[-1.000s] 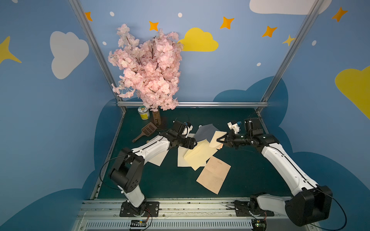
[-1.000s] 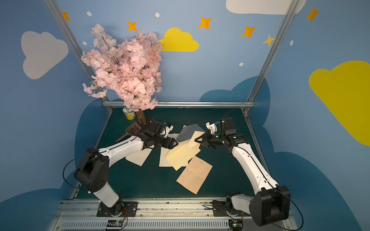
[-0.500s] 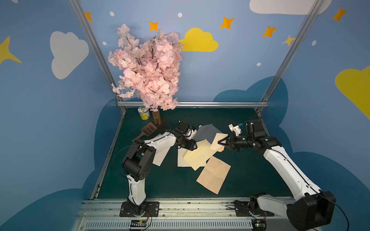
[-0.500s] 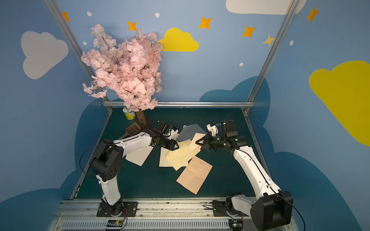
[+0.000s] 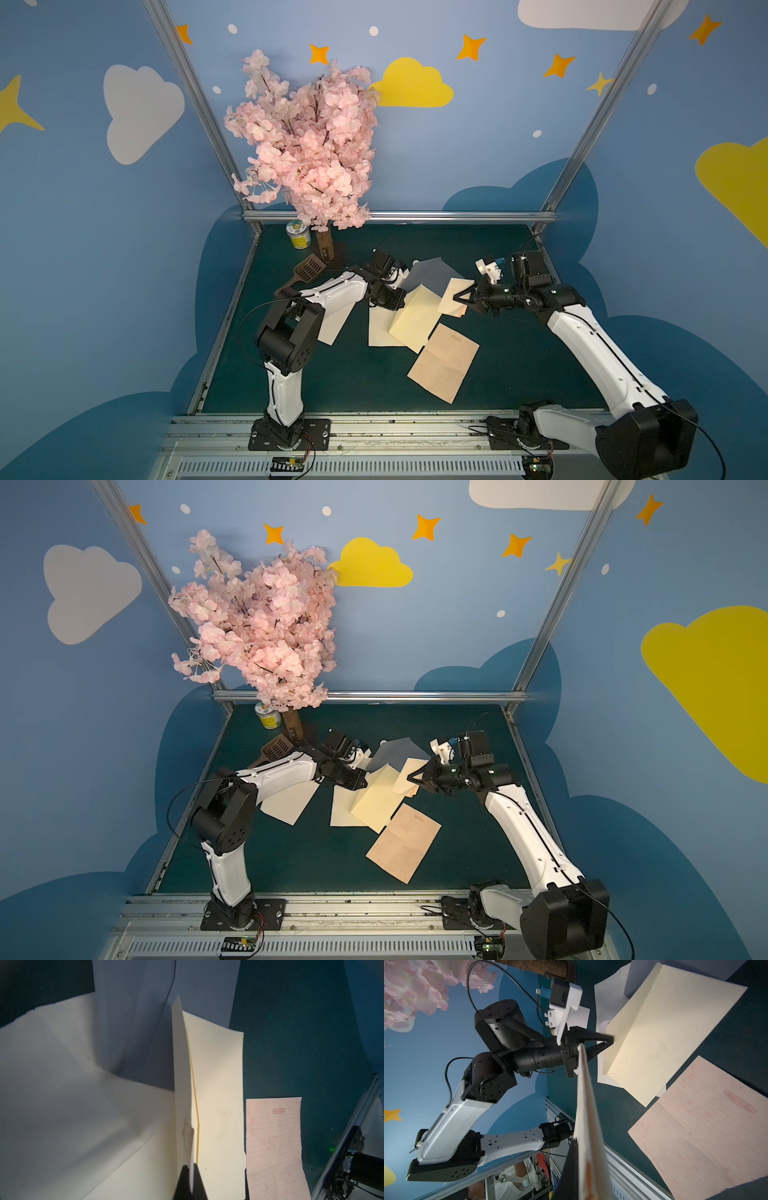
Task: Fold the letter paper in half and place it into the envelope
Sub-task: Pick up the envelope from the center of the board, then place the letter paper in the envelope.
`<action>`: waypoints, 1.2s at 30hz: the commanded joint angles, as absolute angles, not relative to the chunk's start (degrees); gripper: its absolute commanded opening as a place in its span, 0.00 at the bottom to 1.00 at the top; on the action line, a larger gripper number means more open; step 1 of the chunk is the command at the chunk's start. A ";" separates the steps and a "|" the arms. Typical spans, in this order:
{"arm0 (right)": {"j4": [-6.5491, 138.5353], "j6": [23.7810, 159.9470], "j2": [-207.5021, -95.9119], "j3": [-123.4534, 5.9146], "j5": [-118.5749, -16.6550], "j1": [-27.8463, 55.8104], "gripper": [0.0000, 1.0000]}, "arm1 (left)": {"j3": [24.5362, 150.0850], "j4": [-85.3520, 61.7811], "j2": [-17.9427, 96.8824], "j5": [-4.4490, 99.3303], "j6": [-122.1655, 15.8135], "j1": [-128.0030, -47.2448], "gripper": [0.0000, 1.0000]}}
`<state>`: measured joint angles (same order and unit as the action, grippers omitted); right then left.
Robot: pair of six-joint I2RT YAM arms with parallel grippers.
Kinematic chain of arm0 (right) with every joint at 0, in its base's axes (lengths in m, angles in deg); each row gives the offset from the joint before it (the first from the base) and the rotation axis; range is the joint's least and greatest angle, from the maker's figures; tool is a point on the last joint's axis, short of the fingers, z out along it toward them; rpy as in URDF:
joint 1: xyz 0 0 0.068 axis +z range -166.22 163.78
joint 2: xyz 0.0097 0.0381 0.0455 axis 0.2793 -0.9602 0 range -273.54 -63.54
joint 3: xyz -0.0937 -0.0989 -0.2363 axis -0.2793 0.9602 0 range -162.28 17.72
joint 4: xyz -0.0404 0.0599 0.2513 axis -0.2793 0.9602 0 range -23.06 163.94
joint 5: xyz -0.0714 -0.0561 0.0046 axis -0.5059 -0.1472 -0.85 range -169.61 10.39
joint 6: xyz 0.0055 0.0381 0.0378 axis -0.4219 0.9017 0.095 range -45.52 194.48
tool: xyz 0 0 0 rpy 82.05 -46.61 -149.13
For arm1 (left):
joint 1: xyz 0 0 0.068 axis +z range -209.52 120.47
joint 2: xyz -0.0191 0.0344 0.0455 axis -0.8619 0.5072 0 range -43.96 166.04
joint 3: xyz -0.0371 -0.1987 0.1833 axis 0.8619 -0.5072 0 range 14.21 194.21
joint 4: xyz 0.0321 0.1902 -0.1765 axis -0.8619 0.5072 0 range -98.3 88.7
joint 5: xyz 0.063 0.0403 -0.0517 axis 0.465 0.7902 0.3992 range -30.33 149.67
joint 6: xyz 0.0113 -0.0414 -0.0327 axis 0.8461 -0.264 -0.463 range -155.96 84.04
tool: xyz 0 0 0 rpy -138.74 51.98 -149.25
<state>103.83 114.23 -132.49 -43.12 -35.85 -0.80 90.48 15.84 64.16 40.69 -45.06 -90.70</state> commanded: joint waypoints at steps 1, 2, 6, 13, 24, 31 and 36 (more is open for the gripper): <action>106.33 112.81 -134.28 -43.36 -37.76 -0.54 0.00 | 91.37 17.38 60.17 41.35 -46.11 -90.81 0.03; 106.65 112.74 -134.92 -43.52 -38.11 -0.49 0.00 | 91.37 17.51 59.51 41.52 -46.61 -90.73 0.03; 107.83 113.29 -138.46 -44.31 -40.18 0.46 0.00 | 91.37 17.95 56.57 41.75 -48.57 -91.03 0.03; 105.71 115.74 -145.00 -46.61 -42.84 3.67 0.00 | 92.05 19.92 53.22 41.91 -51.11 -92.66 0.03; 105.50 117.39 -157.59 -55.46 -45.33 9.29 0.00 | 90.19 20.05 49.16 42.40 -54.14 -96.33 0.03; 101.40 118.41 -161.19 -58.20 -42.61 11.89 0.00 | 88.94 19.28 48.07 41.68 -54.25 -97.67 0.03; 92.78 120.98 -160.19 -55.25 -38.28 12.08 0.00 | 85.61 15.22 46.64 39.04 -54.41 -97.76 0.03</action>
<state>98.93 119.38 -161.01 -56.47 -41.46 11.81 87.33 17.35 48.59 41.41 -54.30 -97.57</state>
